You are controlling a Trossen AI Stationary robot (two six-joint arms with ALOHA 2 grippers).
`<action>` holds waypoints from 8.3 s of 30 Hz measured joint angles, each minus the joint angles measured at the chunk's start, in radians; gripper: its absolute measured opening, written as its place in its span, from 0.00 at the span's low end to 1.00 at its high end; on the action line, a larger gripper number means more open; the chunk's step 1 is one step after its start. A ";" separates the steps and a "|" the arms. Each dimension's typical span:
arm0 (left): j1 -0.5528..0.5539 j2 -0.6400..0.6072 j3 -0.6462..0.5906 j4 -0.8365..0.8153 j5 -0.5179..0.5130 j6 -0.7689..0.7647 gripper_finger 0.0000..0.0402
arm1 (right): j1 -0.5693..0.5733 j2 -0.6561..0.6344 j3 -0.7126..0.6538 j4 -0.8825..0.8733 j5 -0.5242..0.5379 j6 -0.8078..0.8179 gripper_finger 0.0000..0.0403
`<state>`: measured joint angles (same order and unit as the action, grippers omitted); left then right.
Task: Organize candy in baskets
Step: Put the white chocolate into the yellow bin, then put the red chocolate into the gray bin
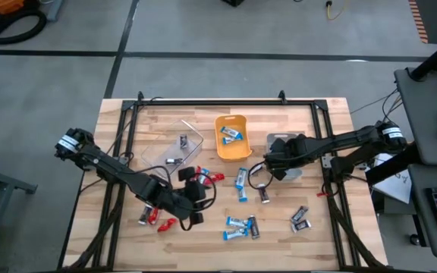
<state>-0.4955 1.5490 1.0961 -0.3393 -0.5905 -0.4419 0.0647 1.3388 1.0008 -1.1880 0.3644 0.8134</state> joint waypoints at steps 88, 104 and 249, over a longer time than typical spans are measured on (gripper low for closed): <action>-0.051 -0.047 0.036 -0.709 -0.186 -0.196 0.40 | 0.111 0.615 0.389 0.369 -0.049 0.462 0.45; -0.051 -0.047 0.036 -0.712 -0.186 -0.195 0.40 | 0.118 0.637 0.389 0.388 -0.052 0.430 0.27; -0.276 0.222 0.312 -0.734 0.154 -0.677 0.00 | 0.311 0.286 0.417 0.368 -0.083 -0.526 0.34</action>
<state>-0.7719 1.7710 1.4079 -1.0728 -0.4369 -1.1189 0.3759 1.6245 1.4177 -0.8204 0.2813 0.2878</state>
